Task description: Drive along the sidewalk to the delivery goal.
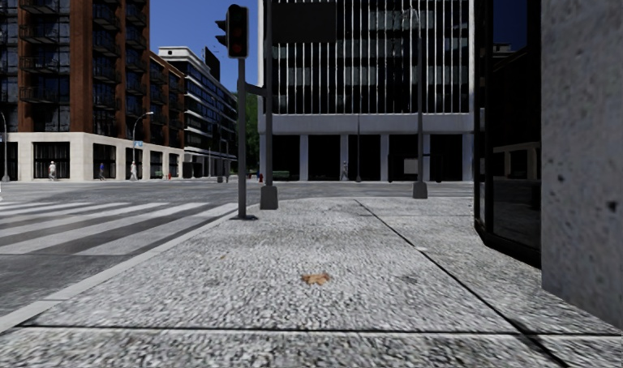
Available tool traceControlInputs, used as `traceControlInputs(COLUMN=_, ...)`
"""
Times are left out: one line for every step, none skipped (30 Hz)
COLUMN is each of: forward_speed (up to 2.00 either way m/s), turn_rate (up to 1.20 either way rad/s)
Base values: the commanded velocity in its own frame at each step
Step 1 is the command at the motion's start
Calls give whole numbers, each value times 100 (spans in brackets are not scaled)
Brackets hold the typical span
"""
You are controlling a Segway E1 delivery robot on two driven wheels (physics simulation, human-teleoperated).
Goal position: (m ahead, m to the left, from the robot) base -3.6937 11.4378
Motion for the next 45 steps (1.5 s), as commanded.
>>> traceControlInputs(forward_speed=200, turn_rate=39)
traceControlInputs(forward_speed=200, turn_rate=40)
traceControlInputs(forward_speed=200, turn_rate=42)
traceControlInputs(forward_speed=200, turn_rate=42)
traceControlInputs(forward_speed=200, turn_rate=42)
traceControlInputs(forward_speed=200, turn_rate=43)
traceControlInputs(forward_speed=200, turn_rate=43)
traceControlInputs(forward_speed=200, turn_rate=45)
traceControlInputs(forward_speed=200, turn_rate=46)
traceControlInputs(forward_speed=200, turn_rate=47)
traceControlInputs(forward_speed=200, turn_rate=47)
traceControlInputs(forward_speed=200, turn_rate=47)
traceControlInputs(forward_speed=200, turn_rate=47)
traceControlInputs(forward_speed=200, turn_rate=47)
traceControlInputs(forward_speed=200, turn_rate=47)
traceControlInputs(forward_speed=200, turn_rate=47)
traceControlInputs(forward_speed=200, turn_rate=47)
traceControlInputs(forward_speed=200, turn_rate=47)
traceControlInputs(forward_speed=200, turn_rate=47)
traceControlInputs(forward_speed=200, turn_rate=47)
traceControlInputs(forward_speed=200, turn_rate=47)
traceControlInputs(forward_speed=200, turn_rate=47)
traceControlInputs(forward_speed=200, turn_rate=47)
traceControlInputs(forward_speed=200, turn_rate=47)
traceControlInputs(forward_speed=200, turn_rate=47)
traceControlInputs(forward_speed=200, turn_rate=47)
traceControlInputs(forward_speed=200, turn_rate=46)
traceControlInputs(forward_speed=200, turn_rate=46)
traceControlInputs(forward_speed=200, turn_rate=46)
traceControlInputs(forward_speed=200, turn_rate=46)
traceControlInputs(forward_speed=200, turn_rate=46)
traceControlInputs(forward_speed=200, turn_rate=46)
traceControlInputs(forward_speed=200, turn_rate=46)
traceControlInputs(forward_speed=200, turn_rate=46)
traceControlInputs(forward_speed=200, turn_rate=46)
traceControlInputs(forward_speed=200, turn_rate=46)
traceControlInputs(forward_speed=200, turn_rate=46)
traceControlInputs(forward_speed=200, turn_rate=46)
traceControlInputs(forward_speed=200, turn_rate=46)
traceControlInputs(forward_speed=200, turn_rate=46)
traceControlInputs(forward_speed=200, turn_rate=46)
traceControlInputs(forward_speed=195, turn_rate=46)
traceControlInputs(forward_speed=191, turn_rate=46)
traceControlInputs(forward_speed=191, turn_rate=46)
traceControlInputs(forward_speed=188, turn_rate=46)
